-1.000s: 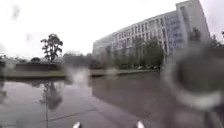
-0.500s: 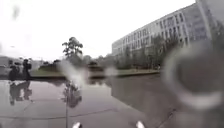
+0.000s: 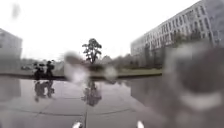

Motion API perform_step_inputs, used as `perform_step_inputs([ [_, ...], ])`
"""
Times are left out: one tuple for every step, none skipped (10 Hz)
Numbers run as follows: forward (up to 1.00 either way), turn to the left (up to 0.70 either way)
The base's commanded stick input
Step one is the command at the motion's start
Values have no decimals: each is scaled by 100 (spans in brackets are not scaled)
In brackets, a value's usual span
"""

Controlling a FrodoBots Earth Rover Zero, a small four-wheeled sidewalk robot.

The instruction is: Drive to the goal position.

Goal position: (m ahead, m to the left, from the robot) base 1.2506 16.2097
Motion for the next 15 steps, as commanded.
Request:
perform_step_inputs([
  [0, 45],
  [0, 45],
  [0, 45],
  [0, 45],
  [0, 45],
  [0, 45],
  [0, 45],
  [0, 45],
  [0, 45],
  [0, 45],
  [0, 45],
  [0, 45],
  [0, 45],
  [0, 45],
  [0, 45],
])
